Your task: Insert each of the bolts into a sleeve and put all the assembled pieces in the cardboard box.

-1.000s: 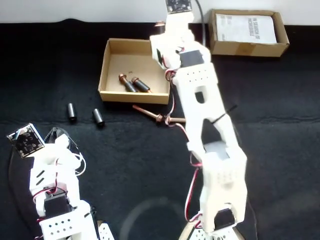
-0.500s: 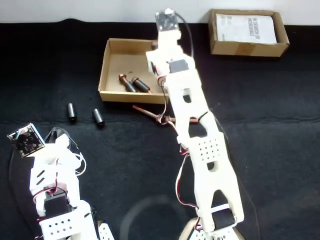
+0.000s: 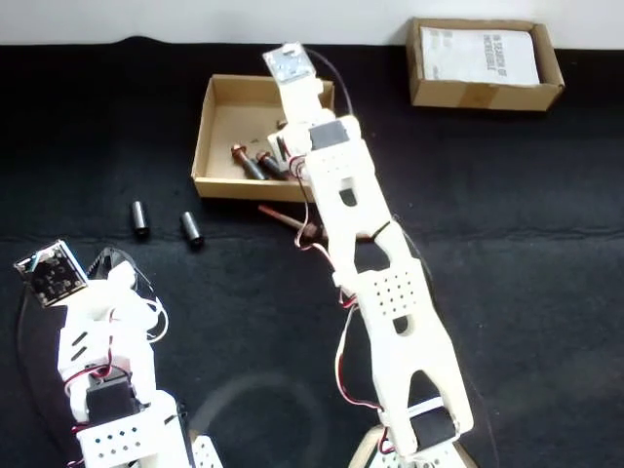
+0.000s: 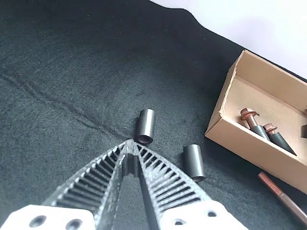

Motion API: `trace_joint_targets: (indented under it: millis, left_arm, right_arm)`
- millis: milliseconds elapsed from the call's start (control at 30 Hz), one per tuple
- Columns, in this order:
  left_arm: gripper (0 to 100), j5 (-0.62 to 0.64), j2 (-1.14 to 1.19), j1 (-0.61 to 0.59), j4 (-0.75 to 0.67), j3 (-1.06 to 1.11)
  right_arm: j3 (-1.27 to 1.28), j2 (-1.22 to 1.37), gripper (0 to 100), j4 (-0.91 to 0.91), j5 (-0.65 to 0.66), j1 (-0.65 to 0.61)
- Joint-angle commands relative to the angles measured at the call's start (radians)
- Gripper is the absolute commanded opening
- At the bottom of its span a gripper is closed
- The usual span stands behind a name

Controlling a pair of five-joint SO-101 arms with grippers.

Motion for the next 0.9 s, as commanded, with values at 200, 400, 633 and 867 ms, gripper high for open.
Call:
trace_joint_targets:
  millis: [200,400,633,867]
  left_arm:
    - [2,-0.005,-0.024,0.019,0.005,0.019]
    - [2,-0.005,-0.024,0.016,0.005,0.019]
    - [2,-0.002,-0.024,-0.114,-0.003,0.019]
    - [2,-0.003,-0.024,-0.47,-0.1,0.019]
  right_arm:
    - [-0.122,-0.031,20.3,0.12,0.006,-0.016]
    - [-0.213,-0.07,20.3,0.252,0.002,-0.039]
    - [-0.441,-0.12,20.3,0.581,0.002,-0.165]
    - [-0.421,-0.213,20.3,0.584,-0.014,-0.285]
